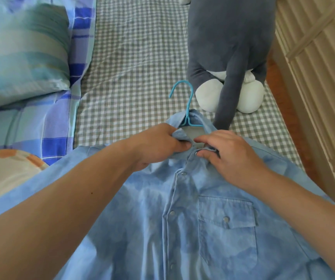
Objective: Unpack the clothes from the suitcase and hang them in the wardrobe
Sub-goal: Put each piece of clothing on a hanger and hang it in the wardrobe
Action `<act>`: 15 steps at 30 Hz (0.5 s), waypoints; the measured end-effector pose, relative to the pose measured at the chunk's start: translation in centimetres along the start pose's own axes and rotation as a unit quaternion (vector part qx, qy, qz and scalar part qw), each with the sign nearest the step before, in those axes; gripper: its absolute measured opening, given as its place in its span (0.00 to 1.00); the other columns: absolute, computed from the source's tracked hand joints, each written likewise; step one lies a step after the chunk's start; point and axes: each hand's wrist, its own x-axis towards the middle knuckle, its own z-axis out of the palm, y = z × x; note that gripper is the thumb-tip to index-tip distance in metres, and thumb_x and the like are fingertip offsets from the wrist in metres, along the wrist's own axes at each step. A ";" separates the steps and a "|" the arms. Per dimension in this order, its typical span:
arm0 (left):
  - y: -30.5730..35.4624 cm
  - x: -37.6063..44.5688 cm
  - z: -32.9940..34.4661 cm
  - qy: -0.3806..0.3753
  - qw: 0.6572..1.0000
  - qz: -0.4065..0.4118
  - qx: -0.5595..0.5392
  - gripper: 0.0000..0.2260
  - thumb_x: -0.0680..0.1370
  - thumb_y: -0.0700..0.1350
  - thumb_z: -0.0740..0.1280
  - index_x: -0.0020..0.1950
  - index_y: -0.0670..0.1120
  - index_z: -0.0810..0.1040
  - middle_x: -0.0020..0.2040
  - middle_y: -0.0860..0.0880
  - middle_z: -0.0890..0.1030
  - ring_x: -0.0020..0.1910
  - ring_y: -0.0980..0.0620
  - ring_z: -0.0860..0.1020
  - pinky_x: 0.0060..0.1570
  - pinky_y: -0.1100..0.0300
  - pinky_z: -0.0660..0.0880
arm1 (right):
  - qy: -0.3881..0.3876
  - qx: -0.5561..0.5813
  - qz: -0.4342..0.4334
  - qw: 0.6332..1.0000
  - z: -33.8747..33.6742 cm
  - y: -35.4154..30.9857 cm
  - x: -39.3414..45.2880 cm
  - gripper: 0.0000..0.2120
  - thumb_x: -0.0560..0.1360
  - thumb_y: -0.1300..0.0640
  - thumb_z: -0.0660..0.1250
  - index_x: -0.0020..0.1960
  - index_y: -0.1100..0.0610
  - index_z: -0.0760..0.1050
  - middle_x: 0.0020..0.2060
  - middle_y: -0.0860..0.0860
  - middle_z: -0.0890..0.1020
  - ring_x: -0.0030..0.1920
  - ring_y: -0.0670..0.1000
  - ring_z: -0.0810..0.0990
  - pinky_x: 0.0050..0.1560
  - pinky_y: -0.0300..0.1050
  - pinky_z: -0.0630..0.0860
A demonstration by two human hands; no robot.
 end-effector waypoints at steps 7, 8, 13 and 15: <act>-1.0 -0.8 3.0 0.074 0.991 0.038 0.103 0.08 0.73 0.47 0.78 0.43 0.46 0.82 0.37 0.49 0.83 0.36 0.60 0.79 0.39 0.63 0.76 | -0.016 0.006 -0.019 1.000 0.5 -0.2 -0.7 0.13 0.78 0.49 0.63 0.45 0.55 0.82 0.36 0.41 0.72 0.40 0.47 0.74 0.53 0.46 0.71; -1.4 -0.8 3.7 0.096 0.988 0.051 0.113 0.09 0.74 0.45 0.78 0.38 0.48 0.79 0.32 0.53 0.79 0.31 0.62 0.75 0.33 0.67 0.72 | -0.008 0.004 -0.015 1.000 0.6 -0.3 -0.7 0.11 0.78 0.50 0.65 0.44 0.55 0.81 0.36 0.40 0.71 0.39 0.47 0.74 0.53 0.46 0.71; -3.4 -1.0 5.4 0.149 0.980 0.097 0.089 0.23 0.77 0.36 0.73 0.28 0.53 0.67 0.26 0.61 0.72 0.28 0.64 0.71 0.35 0.70 0.69 | -0.020 -0.027 -0.024 0.999 0.7 -0.9 -0.7 0.07 0.76 0.53 0.69 0.42 0.55 0.80 0.36 0.42 0.74 0.40 0.47 0.75 0.58 0.45 0.69; -3.3 -1.2 5.3 0.150 0.978 0.118 0.087 0.23 0.77 0.39 0.74 0.29 0.53 0.65 0.28 0.59 0.70 0.29 0.62 0.70 0.36 0.70 0.69 | -0.029 -0.034 -0.029 0.999 0.3 -1.0 -0.9 0.08 0.77 0.52 0.67 0.42 0.55 0.81 0.36 0.42 0.75 0.41 0.47 0.75 0.60 0.44 0.69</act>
